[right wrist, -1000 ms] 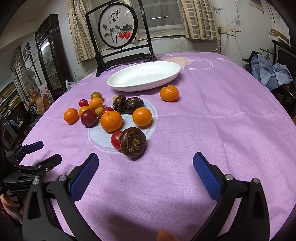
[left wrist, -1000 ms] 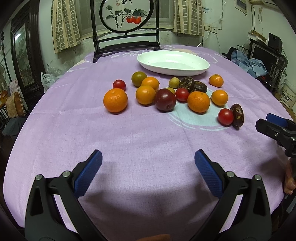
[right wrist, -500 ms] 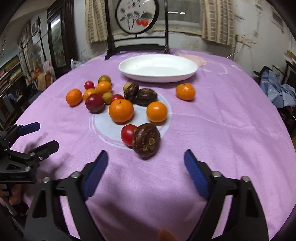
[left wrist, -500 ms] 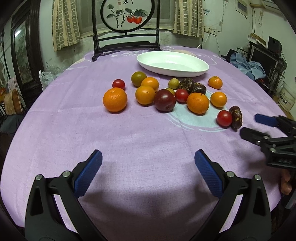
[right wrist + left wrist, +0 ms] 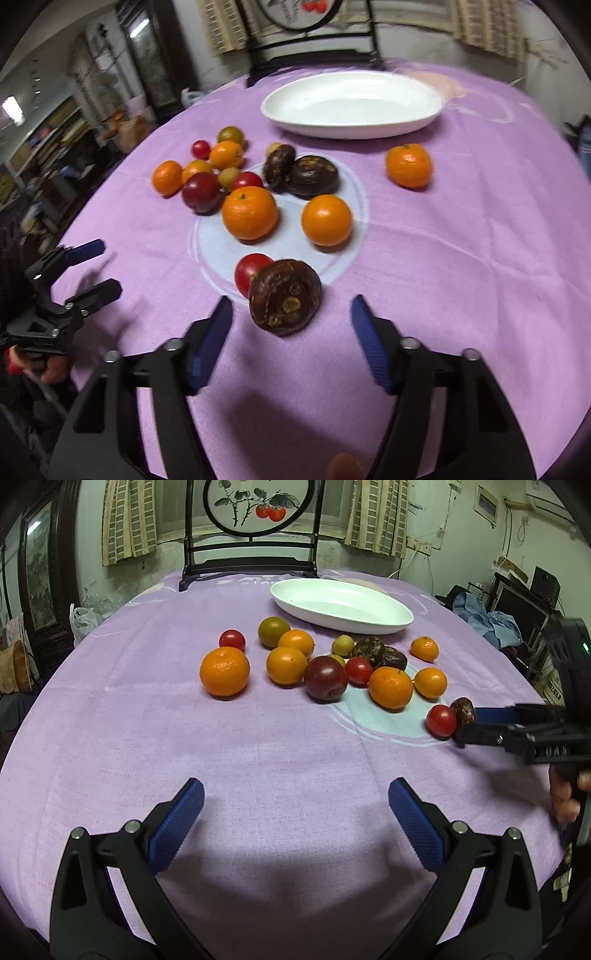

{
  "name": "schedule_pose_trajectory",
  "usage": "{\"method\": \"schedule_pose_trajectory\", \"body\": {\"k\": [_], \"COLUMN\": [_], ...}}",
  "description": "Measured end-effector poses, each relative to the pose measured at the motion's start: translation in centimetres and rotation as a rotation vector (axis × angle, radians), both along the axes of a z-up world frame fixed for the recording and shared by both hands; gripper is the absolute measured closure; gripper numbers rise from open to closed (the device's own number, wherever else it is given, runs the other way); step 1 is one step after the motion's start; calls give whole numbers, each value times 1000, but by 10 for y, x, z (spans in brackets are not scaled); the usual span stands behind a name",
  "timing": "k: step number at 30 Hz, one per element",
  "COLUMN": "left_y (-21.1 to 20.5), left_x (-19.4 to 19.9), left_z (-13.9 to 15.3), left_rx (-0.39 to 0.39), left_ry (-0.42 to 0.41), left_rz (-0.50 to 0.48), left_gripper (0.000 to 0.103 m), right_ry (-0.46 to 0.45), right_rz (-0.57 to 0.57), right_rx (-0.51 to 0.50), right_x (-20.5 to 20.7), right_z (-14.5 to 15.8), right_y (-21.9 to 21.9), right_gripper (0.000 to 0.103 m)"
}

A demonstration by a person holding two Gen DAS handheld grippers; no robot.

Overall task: Organize fruits
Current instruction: 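Grasp a dark brown round fruit with the right tool while the left tool grasps a red cherry tomato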

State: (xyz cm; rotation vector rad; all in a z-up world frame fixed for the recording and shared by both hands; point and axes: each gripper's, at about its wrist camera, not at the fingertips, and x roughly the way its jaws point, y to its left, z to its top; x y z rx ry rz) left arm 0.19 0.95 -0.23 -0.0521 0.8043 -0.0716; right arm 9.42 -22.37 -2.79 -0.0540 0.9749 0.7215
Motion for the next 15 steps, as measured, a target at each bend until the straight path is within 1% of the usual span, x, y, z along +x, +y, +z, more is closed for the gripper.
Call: {"method": "schedule_pose_trajectory", "body": {"k": [2, 3, 4, 5, 7, 10, 12, 13, 14, 15], "left_y": [-2, -3, -4, -5, -8, -21, -33, -43, -52, -60], "left_x": [0, 0, 1, 1, 1, 5, 14, 22, 28, 33], "left_z": [0, 0, 0, 0, 2, 9, 13, 14, 15, 14], "left_rx": [10, 13, 18, 21, 19, 14, -19, -45, -53, -49], "left_ry": [2, 3, 4, 5, 1, -24, -14, -2, 8, 18], "left_rz": [-11, -17, -21, -25, -59, -141, -202, -243, -270, -291], "left_gripper": [2, 2, 2, 2, 2, 2, 4, 7, 13, 17], "right_ry": [7, -1, 15, 26, 33, 37, 31, 26, 19, 14], "right_rz": [43, 60, 72, 74, 76, 48, 25, 10, -9, -31], "right_rx": [-11, 8, 30, 46, 75, 159, 234, 251, 263, 271], "right_x": [6, 7, 9, 10, 10, 11, 10, 10, 11, 12], "right_z": [-3, -3, -3, -4, -4, 5, 13, 15, 17, 19], "right_y": [4, 3, 2, 0, -6, -20, -35, -40, -45, -50], "right_gripper": [49, 50, 58, 60, 61, 61, 61, 61, 61, 61]}}
